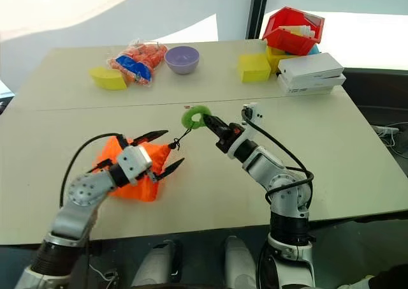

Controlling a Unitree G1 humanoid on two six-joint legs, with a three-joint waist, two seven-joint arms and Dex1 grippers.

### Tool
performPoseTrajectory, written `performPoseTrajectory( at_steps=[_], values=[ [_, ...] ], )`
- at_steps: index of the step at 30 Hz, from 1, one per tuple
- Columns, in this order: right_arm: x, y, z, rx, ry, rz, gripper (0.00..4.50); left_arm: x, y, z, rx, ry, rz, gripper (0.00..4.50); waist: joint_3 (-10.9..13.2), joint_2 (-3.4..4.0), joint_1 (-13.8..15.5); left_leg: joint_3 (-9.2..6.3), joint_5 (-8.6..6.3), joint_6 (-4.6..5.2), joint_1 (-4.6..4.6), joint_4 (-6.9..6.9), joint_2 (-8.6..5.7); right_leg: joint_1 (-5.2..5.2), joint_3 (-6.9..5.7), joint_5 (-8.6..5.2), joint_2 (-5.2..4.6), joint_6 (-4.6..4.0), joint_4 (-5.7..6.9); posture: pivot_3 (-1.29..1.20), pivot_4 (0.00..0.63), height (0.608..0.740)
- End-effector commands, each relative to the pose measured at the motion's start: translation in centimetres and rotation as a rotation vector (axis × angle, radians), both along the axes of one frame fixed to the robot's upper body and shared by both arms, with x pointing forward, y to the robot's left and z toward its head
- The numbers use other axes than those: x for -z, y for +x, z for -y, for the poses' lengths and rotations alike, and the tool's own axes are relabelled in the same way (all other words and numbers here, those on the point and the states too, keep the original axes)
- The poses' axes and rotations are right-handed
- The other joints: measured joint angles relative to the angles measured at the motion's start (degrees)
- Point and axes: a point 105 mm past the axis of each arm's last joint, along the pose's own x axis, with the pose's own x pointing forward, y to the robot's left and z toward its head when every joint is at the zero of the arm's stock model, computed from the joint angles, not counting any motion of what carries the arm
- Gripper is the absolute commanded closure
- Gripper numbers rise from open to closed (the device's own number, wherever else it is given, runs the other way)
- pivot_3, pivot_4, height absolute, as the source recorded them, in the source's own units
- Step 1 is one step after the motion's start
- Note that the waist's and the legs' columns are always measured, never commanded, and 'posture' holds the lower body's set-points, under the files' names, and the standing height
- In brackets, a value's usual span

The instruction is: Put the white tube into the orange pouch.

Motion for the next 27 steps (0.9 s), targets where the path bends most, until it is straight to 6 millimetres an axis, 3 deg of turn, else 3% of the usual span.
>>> performPoseTrajectory(
  at_steps=[1,7,15,17,20,23,27],
  values=[
    [-1.7,-0.3,0.3,-0.013,0.049,0.05,4.5,-0.7,0.2,0.1,-0.095,0.02,0.061,0.08,0.0,0.0,-0.1,0.0,0.0,0.0,0.02,0.01,0.0,0.0,0.0,0.0,0.02,0.0,0.04,0.0,0.15,0.74],
    [-1.6,-0.4,0.5,-0.025,0.045,0.039,4.5,-0.3,0.9,-0.2,-0.236,0.014,0.074,0.08,0.0,0.01,-0.2,-0.01,0.0,0.0,0.03,0.02,0.0,0.0,0.0,-0.01,0.04,0.01,0.1,0.0,0.15,0.74],
    [-1.2,-0.7,0.7,-0.023,0.034,0.038,4.5,0.6,0.7,-0.3,-0.275,-0.018,0.035,0.08,0.0,0.01,-0.2,-0.02,0.0,0.0,0.03,0.02,0.0,0.0,0.0,-0.02,0.03,0.02,0.09,0.0,0.15,0.74],
    [-0.9,-0.7,1.9,0.012,0.016,0.041,4.5,0.7,0.7,-0.4,-0.265,-0.022,0.023,0.08,0.0,0.01,0.0,-0.02,0.0,0.0,0.02,0.02,0.0,0.0,0.0,-0.03,0.03,0.01,0.09,0.0,0.15,0.74],
    [0.9,0.1,5.3,0.149,-0.095,0.002,4.5,1.2,0.5,-0.8,-0.255,-0.026,-0.01,0.08,0.0,0.01,0.1,-0.02,0.0,0.0,0.0,0.02,-0.02,0.0,0.0,-0.07,0.0,-0.06,0.04,0.0,0.15,0.74],
    [2.5,-0.7,6.7,0.157,-0.317,0.017,4.5,1.4,0.2,-0.9,-0.233,-0.031,-0.033,0.08,0.0,0.01,0.6,0.01,0.0,0.0,-0.02,0.04,-0.04,0.0,0.0,-0.12,-0.04,-0.15,-0.01,0.0,0.15,0.74],
    [3.7,-0.9,8.9,0.188,-0.458,-0.004,4.5,1.3,-0.2,-1.0,-0.185,-0.053,-0.06,0.08,0.0,0.01,0.9,0.02,0.0,0.0,-0.01,0.04,-0.04,0.0,0.0,-0.14,-0.03,-0.18,-0.05,0.0,0.15,0.74]
  ],
)
